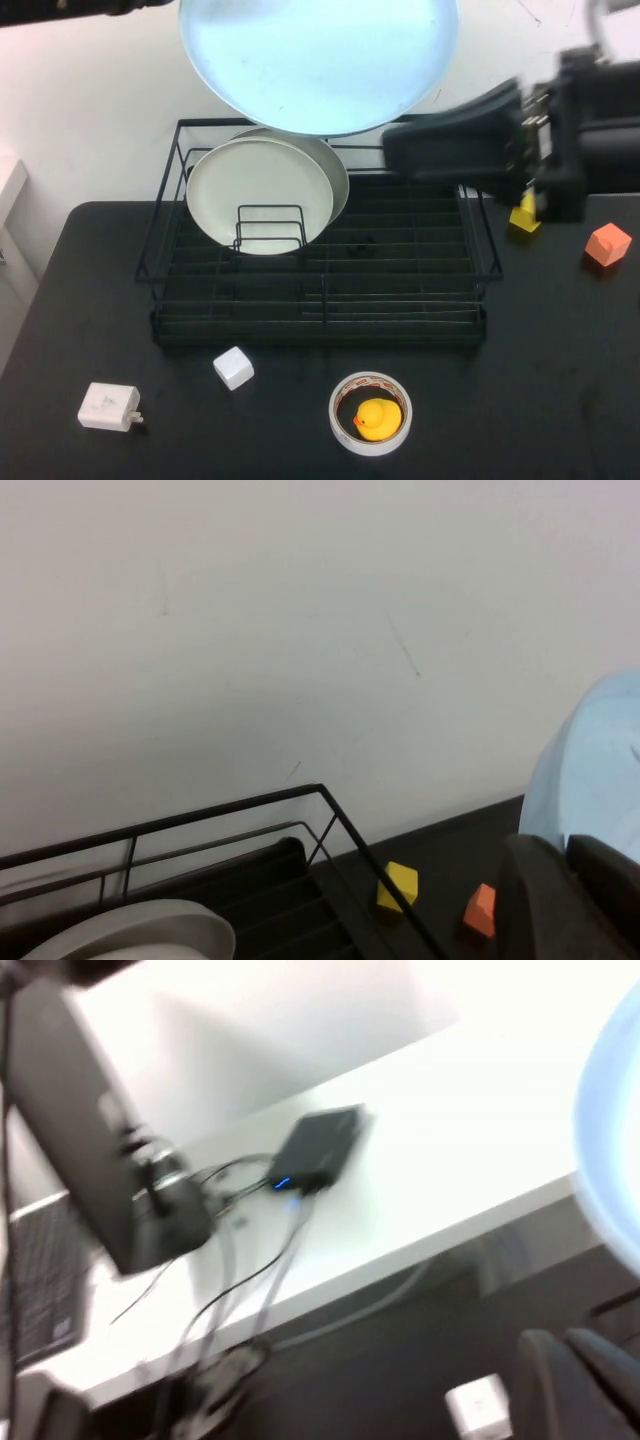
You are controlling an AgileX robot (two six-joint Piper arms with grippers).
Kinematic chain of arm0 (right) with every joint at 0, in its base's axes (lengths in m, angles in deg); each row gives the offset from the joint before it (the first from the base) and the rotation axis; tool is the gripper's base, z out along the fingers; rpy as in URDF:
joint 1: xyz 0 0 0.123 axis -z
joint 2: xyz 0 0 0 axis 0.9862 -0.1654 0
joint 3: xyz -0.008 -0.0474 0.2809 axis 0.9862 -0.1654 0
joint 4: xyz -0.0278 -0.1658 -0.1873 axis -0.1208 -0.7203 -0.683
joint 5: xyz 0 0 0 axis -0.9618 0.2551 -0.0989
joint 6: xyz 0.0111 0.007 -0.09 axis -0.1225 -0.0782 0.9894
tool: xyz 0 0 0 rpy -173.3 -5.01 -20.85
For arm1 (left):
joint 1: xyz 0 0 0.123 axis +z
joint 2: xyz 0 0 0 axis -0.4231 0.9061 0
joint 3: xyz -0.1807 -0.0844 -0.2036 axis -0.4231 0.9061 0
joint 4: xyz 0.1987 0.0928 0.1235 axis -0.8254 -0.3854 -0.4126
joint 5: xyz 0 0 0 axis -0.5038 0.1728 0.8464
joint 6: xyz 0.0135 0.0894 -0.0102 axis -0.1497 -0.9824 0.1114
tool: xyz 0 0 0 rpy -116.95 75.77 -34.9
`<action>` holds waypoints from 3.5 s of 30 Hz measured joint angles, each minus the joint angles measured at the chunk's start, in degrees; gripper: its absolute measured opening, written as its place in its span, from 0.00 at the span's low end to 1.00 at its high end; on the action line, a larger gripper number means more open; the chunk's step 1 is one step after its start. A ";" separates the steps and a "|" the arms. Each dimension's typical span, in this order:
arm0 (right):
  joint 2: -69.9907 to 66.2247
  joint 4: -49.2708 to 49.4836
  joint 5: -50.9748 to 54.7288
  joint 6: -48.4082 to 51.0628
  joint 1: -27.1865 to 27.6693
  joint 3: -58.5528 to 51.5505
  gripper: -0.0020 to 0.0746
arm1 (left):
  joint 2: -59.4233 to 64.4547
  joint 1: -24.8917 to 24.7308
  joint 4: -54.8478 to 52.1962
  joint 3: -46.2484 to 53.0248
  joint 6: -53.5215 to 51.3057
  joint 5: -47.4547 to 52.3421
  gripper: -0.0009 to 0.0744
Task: Place plate on rack
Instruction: Place the plate on the rack
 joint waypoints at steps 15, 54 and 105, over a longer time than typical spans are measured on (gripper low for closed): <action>2.66 18.45 -31.49 -8.51 0.00 -2.54 0.60 | 0.00 0.00 -1.48 0.00 0.18 -2.39 0.02; -13.10 19.33 -7.49 3.26 5.50 3.47 0.17 | -0.44 9.71 -0.82 0.00 15.37 19.07 0.73; -15.66 14.27 17.09 1.56 24.18 5.20 0.90 | 4.27 8.28 10.80 -2.56 -23.46 26.05 0.12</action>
